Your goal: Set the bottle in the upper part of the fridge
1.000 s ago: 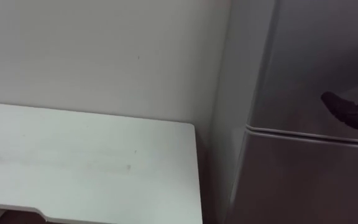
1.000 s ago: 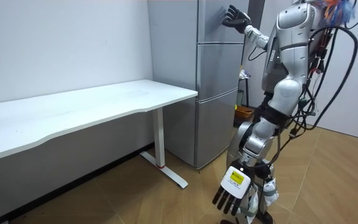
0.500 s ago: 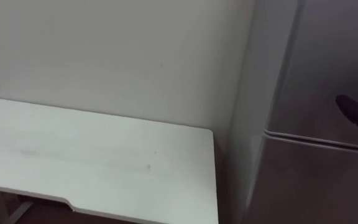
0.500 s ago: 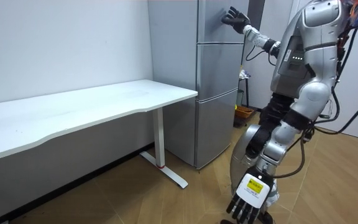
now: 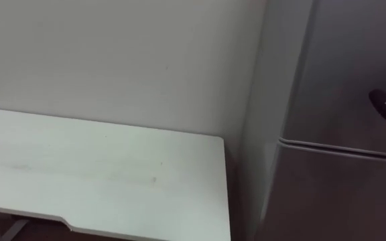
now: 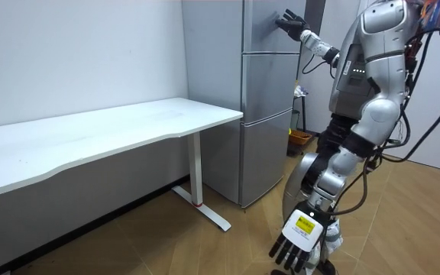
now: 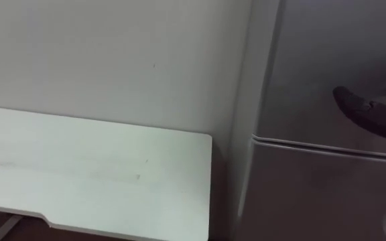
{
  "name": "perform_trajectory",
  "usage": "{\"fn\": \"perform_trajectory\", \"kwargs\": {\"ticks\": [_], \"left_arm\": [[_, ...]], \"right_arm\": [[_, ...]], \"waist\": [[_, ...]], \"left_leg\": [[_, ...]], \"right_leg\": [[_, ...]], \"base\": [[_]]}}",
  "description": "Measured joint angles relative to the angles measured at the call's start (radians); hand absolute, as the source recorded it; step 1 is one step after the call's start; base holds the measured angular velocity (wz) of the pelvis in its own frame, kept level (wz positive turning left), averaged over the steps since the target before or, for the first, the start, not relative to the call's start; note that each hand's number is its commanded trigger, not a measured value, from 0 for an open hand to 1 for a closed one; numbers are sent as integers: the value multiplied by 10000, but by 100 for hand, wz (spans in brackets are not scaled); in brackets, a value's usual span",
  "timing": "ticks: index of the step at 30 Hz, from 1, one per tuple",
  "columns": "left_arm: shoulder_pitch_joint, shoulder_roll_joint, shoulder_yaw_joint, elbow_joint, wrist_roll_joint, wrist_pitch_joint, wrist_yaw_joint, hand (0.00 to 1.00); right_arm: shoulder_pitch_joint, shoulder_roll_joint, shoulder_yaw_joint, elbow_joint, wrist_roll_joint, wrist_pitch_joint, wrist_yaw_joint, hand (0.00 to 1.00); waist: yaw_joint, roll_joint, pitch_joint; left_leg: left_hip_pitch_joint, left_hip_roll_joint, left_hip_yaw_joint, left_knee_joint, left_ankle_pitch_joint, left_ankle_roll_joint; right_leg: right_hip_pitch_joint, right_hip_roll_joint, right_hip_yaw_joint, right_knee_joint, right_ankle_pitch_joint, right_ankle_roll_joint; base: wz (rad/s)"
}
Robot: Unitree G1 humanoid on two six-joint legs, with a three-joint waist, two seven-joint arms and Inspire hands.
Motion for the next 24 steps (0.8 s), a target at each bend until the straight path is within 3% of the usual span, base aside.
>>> {"fn": "perform_trajectory", "kwargs": {"ticks": [6,16,23,24], "left_arm": [[92,-85,590,268,-14,-293,9,0],[-20,-222,588,308,-52,-511,10,0],[48,-231,588,296,-118,-706,11,0],[76,-231,588,295,-120,-703,11,0]], "right_arm": [[354,-26,-919,-76,773,129,-376,0],[367,-550,-1581,-84,1431,131,-1252,0],[917,-657,-2475,-55,2777,125,-1548,0],[1088,-659,-2616,-34,3016,125,-1549,0]], "waist": [[-296,23,10],[-866,-29,47],[-988,-161,59],[-1013,-77,15]], "left_leg": [[199,-53,56,-277,35,62],[171,-24,310,-438,-40,-32],[184,19,369,-421,-145,-90],[191,22,394,-408,-172,-84]], "right_leg": [[108,-10,36,-148,22,-44],[-29,43,60,-178,-61,-113],[28,112,115,-316,-92,-139],[29,113,143,-324,-93,-138]], "base": [[-2],[-4],[-1],[-4]]}}
